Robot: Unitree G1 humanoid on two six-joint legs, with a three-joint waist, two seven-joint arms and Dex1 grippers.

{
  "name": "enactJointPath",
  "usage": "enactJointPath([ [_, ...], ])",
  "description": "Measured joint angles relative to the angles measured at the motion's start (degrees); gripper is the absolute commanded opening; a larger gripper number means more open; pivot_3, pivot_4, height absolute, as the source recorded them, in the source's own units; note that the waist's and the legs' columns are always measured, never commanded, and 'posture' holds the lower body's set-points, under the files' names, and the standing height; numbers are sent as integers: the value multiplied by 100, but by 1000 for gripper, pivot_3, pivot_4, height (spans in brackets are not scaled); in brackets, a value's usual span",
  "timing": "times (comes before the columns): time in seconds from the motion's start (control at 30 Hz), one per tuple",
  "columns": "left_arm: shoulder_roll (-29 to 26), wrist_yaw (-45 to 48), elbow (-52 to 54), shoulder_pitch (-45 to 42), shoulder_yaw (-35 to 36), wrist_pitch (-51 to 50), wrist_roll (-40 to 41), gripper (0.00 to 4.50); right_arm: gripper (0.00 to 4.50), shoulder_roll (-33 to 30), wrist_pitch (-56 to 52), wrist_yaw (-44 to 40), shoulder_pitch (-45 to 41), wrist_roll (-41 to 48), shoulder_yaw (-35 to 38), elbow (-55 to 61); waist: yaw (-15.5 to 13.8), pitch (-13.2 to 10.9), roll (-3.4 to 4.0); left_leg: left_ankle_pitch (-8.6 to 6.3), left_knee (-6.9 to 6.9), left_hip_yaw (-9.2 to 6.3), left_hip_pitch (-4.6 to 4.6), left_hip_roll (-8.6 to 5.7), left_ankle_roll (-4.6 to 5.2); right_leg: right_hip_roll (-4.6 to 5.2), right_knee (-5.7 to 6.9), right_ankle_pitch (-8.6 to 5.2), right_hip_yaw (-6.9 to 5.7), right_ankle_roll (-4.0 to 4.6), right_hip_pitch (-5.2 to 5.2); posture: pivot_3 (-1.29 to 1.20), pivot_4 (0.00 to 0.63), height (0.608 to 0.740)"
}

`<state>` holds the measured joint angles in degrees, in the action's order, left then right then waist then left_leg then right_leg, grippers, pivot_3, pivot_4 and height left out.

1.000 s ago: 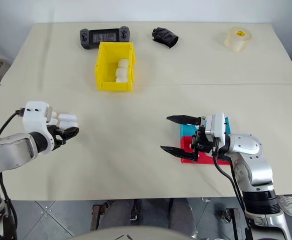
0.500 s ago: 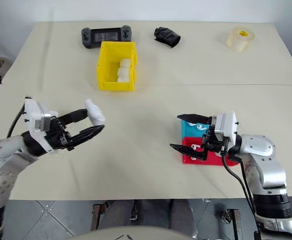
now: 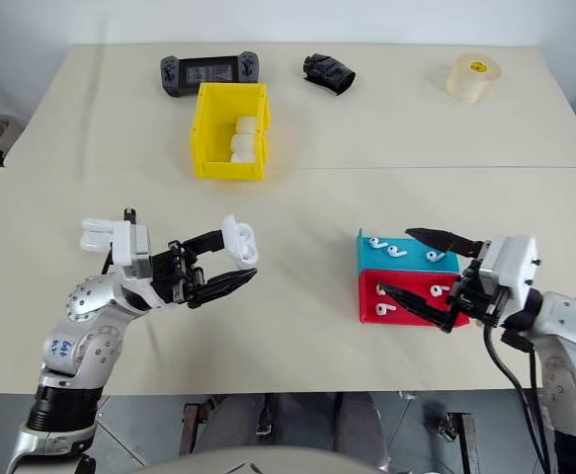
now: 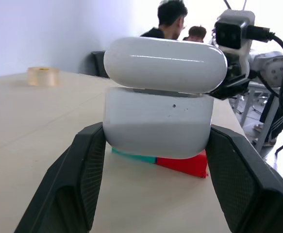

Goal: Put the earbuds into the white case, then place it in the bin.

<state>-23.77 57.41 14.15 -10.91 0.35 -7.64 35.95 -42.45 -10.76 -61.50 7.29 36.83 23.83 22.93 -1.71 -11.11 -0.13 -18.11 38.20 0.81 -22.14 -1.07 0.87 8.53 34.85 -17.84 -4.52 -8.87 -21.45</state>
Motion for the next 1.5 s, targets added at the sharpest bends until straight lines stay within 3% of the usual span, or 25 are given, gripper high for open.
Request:
enactJointPath([
  [0.43, 757, 889, -224, -407, -1053, 649, -256, 2904, 4500, -495, 90, -957, 1992, -166, 2010, -189, 3, 0, 0, 2, 3, 1, 7, -1, 11, -1, -18, 0, 1, -1, 20, 0, 150, 740],
  [0.53, 962, 898, -224, -476, -1287, 693, -292, 2904, 4500, -768, 3, -1102, 2089, -221, 2163, -211, 30, 2, 2, 2, 2, 1, 12, 2, 11, -2, -19, 0, 2, -1, 25, 0, 150, 740],
  [0.67, 1023, 936, -224, -455, -1380, 741, -315, 2904, 4500, -1336, -1061, -710, 2049, -131, 2091, 220, 27, 10, 16, 2, 3, -1, 12, 28, 10, -1, -19, 0, 1, 0, 25, 0, 150, 740],
  [0.9, 1228, 944, -207, -200, -1501, 668, -173, 2904, 4500, -2678, -2937, 195, 1118, -7, 748, 1229, -41, 13, 22, -1, 22, -21, -4, 24, 16, 0, -37, 0, -8, 0, 32, 0, 150, 740],
  [1.03, 1248, 1110, -366, -184, -1484, 735, -127, 2904, 4500, -3042, -3208, 413, -125, -329, -691, 1147, -38, 12, 24, -9, 45, -19, -5, 24, 29, -1, -62, 0, -9, 0, 41, 0, 150, 740],
  [1.27, 1192, 1228, -726, -294, -1259, 956, -178, 2904, 4500, -2841, -3430, 715, -1599, -1134, -2652, 1037, -2, 11, 26, -10, 58, -26, -27, 23, 30, 0, -63, 1, -14, -2, 29, 0, 150, 740],
  [1.5, 1159, 1216, -772, -353, -1169, 962, -182, 2904, 4500, -2527, -3724, 975, -1996, -1562, -3323, 1099, 18, 11, 26, -10, 60, -27, -26, 24, 30, -1, -41, 2, -18, -5, 29, 0, 150, 740],
])
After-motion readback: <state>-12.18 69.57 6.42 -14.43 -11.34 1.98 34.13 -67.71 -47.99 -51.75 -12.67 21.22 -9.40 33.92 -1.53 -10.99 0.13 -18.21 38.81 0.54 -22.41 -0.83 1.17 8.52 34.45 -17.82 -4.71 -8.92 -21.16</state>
